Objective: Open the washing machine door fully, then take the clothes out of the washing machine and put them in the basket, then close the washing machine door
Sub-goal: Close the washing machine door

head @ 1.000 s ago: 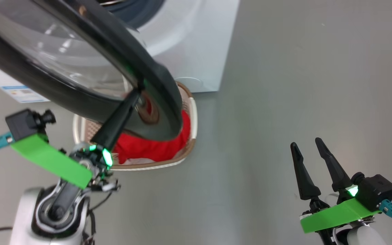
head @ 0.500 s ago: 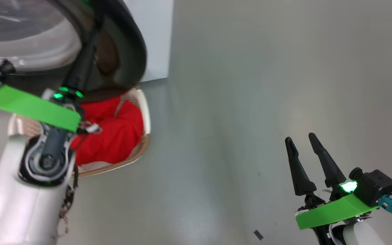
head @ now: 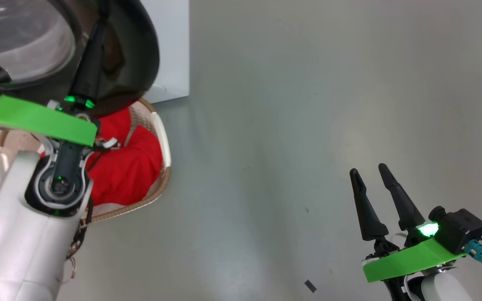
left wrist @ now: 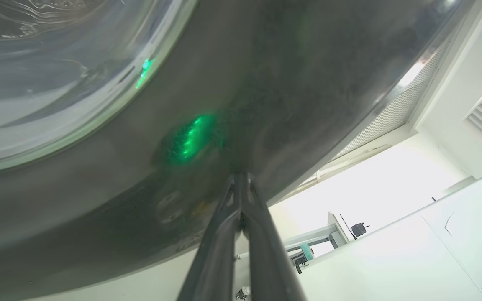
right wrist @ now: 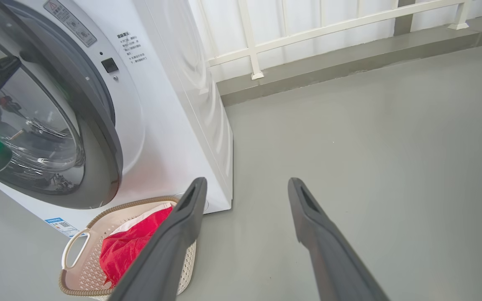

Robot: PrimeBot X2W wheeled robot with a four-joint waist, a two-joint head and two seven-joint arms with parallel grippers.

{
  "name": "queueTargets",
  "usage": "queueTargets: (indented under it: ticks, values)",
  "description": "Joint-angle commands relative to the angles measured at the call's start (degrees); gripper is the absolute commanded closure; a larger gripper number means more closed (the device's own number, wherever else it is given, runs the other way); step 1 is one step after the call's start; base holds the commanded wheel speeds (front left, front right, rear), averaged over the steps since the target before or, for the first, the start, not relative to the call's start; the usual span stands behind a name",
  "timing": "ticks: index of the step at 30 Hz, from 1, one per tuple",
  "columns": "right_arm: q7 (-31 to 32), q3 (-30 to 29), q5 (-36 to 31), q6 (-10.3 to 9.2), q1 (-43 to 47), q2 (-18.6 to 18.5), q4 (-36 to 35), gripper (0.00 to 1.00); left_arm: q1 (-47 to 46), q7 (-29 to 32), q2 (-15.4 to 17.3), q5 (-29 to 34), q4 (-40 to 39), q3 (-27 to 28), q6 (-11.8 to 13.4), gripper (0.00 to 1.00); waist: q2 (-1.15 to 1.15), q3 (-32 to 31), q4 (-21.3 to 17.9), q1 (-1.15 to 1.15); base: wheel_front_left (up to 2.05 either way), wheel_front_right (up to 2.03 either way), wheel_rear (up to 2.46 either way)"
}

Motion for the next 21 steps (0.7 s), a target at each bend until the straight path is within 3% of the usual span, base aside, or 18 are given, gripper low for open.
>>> queueTargets:
  ticks: [1,15,18,21]
  values:
    - [-0.4,0.9,-0.8,0.42,-0.1,-0.3,-1.3,0.00,0.1,-0.7,2.4,-0.3,-1.1,0.9,-0.4,1.00,0.00,-0.8,1.2,0.00,0.00,0.00,0.00]
    - [-0.4,-0.9,-5.5,0.42,0.6,-0.3,-0.3,0.00,12.1,-7.3,2.5,-3.0,-0.5,-4.6,-0.4,1.00,0.00,-4.7,9.8,0.00,0.00,0.00,0.00]
    - [-0.4,-1.4,-6.5,0.42,1.0,-0.3,-0.1,0.00,14.6,-7.9,2.4,-2.0,-0.1,-4.9,-0.4,0.82,0.00,-5.5,11.6,0.00,0.00,0.00,0.00]
    - [-0.4,-1.9,-7.3,0.42,1.5,-0.3,0.0,0.00,17.1,-8.1,2.1,-0.8,0.5,-4.8,-0.4,0.55,0.00,-6.3,13.2,0.00,0.00,0.00,0.00]
